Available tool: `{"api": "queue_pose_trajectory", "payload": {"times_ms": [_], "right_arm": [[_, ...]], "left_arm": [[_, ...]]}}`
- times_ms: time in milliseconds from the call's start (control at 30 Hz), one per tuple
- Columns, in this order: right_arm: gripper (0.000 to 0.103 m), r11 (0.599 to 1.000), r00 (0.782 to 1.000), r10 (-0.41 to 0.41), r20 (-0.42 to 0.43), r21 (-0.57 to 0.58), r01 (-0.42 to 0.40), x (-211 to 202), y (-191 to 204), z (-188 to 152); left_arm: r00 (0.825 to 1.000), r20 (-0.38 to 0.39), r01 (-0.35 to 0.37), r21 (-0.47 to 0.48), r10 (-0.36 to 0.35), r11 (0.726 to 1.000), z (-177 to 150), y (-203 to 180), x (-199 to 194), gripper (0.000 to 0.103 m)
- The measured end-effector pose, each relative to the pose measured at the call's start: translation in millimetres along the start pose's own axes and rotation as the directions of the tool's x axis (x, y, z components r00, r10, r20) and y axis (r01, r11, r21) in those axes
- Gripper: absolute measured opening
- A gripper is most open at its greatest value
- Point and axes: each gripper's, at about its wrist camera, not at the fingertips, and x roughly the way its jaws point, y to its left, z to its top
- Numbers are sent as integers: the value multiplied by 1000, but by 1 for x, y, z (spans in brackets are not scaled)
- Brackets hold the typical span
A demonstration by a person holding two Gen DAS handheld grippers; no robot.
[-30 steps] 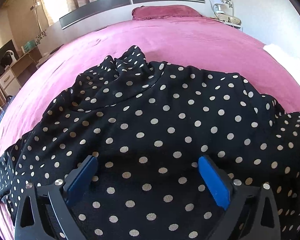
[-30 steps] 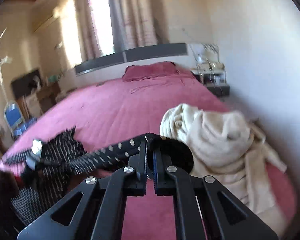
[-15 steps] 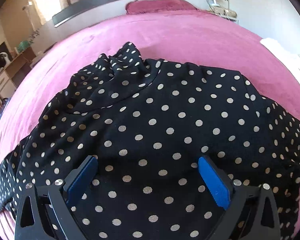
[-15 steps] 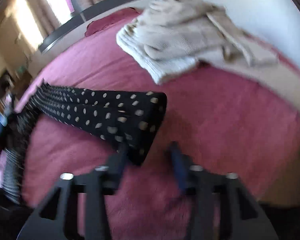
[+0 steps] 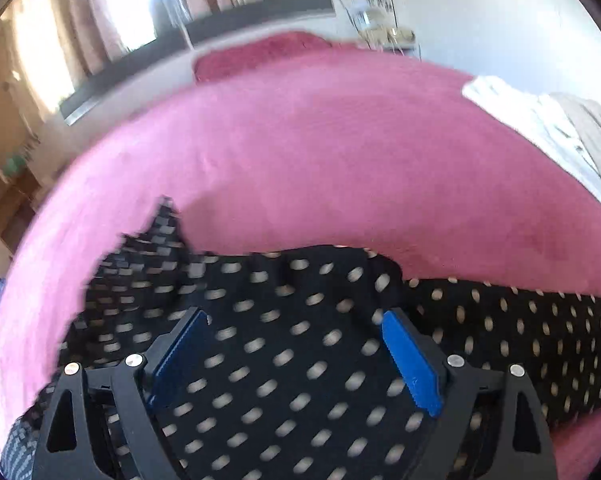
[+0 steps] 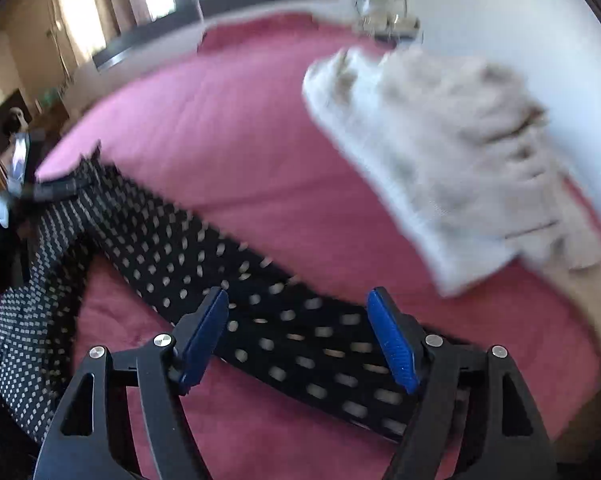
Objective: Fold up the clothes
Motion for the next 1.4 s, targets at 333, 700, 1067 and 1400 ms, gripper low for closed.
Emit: {"api": "queue_pose_trajectory", "payload": {"times_ms": [333, 700, 1067, 1400], "right_arm": [[69, 923, 984, -168, -52, 344, 175, -48, -77, -75], [75, 974, 993, -93, -74, 201, 106, 12, -10, -26], [77, 997, 995, 72, 73, -6, -72, 4, 154, 57], [77, 934, 980, 135, -145, -312, -174, 152, 359, 86]], "left_arm": [[998, -11, 56, -61, -57, 997, 15, 16, 34, 100], [989, 146, 32, -113, -15, 993, -30, 116, -44, 86], [983, -11, -175, -380, 184, 908, -144, 286, -50, 86], [959, -60, -281, -350, 278, 894, -133, 313, 1, 91]]}}
